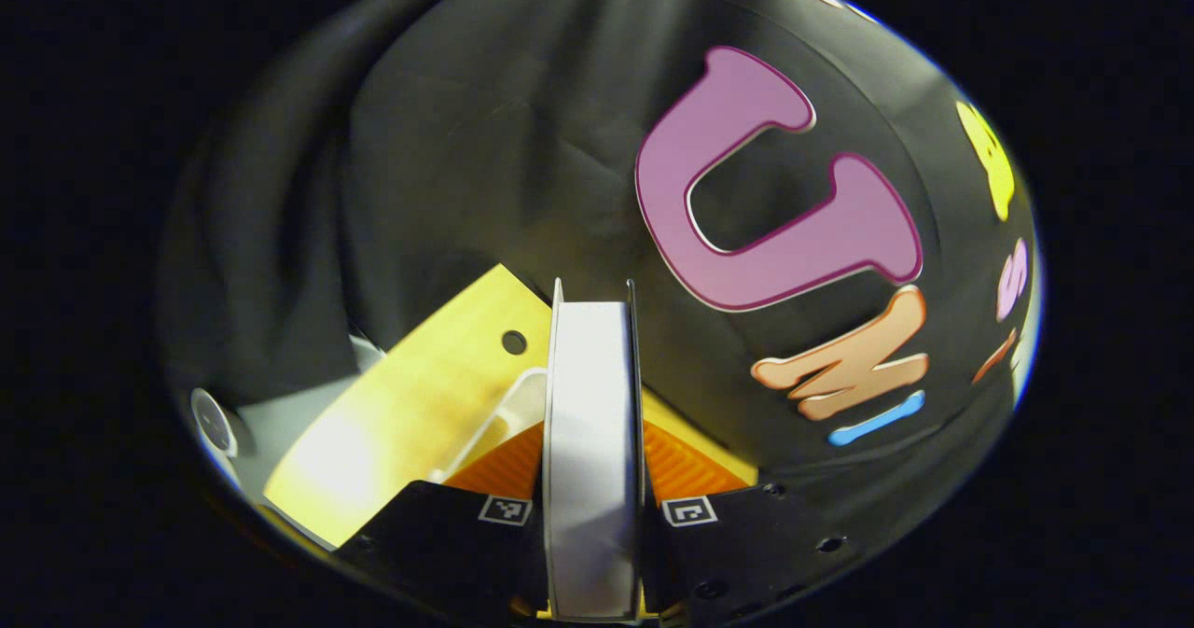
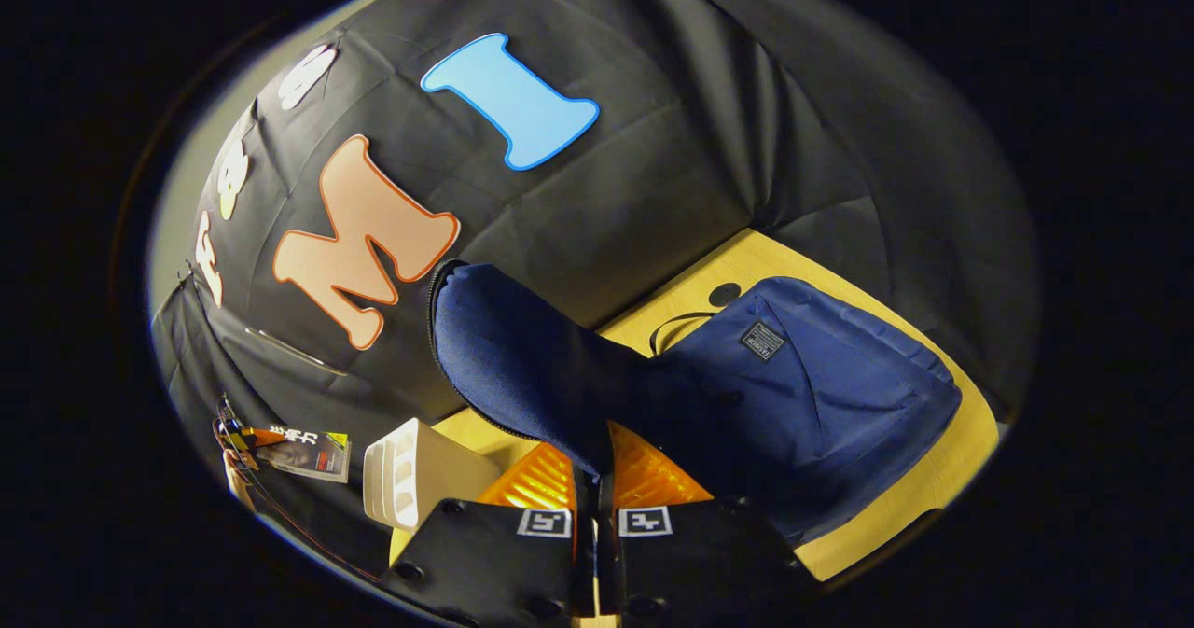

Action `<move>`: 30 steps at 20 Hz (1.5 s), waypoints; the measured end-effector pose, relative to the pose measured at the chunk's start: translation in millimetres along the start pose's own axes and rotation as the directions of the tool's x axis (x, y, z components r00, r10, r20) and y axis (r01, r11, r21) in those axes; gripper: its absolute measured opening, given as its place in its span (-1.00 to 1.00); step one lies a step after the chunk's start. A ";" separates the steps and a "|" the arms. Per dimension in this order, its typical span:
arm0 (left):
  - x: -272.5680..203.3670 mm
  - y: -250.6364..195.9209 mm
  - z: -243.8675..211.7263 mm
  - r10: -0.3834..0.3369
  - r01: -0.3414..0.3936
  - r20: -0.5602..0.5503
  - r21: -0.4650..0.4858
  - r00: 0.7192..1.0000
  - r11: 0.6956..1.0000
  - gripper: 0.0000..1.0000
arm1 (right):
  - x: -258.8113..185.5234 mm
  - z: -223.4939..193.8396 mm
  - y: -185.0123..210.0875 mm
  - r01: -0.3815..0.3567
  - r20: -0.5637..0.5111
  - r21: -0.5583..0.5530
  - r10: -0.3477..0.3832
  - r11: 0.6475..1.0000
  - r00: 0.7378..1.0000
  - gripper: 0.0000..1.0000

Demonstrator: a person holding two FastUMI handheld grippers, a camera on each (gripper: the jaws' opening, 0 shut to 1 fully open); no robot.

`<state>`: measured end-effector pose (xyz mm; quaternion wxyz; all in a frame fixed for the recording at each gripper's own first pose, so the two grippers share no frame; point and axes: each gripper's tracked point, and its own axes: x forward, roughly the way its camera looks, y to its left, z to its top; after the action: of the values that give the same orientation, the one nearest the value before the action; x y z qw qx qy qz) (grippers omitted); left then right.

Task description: Open the schoolbag, grab two books from the bookshelf and put them into the schoolbag.

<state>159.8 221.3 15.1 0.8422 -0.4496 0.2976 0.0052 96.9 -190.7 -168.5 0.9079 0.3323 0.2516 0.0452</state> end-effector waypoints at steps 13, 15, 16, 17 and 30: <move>73.6 -126.0 -137.8 -0.325 0.316 -0.065 -0.123 0.943 0.941 -0.28 | 2.1 -4.7 1.1 -0.020 -0.002 0.021 0.020 1.000 1.000 -0.88; 92.5 -150.7 -170.2 -0.354 0.340 -0.115 -0.126 0.928 0.932 -0.28 | 2.7 -3.8 0.4 -0.021 -0.001 0.019 0.021 1.000 1.000 -0.91; 105.3 -160.0 -185.9 -0.356 0.340 -0.142 -0.123 0.924 0.932 -0.28 | 2.4 -3.8 0.1 -0.022 0.000 0.019 0.022 1.000 1.000 -0.91; 115.0 -165.5 -202.9 -0.351 0.334 -0.179 -0.118 0.919 0.935 -0.28 | 1.6 -3.2 1.4 -0.022 0.001 0.017 0.022 1.000 1.000 -0.88; 207.4 -216.4 -406.2 -0.192 0.204 -0.456 -0.022 0.869 0.979 -0.28 | -4.6 6.2 0.1 -0.047 0.009 0.008 0.047 0.999 0.999 -0.89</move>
<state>188.5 -270.2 -96.6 0.7508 -0.4552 0.4390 -0.1906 96.0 -195.4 -162.5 0.9062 0.3422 0.2401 0.0639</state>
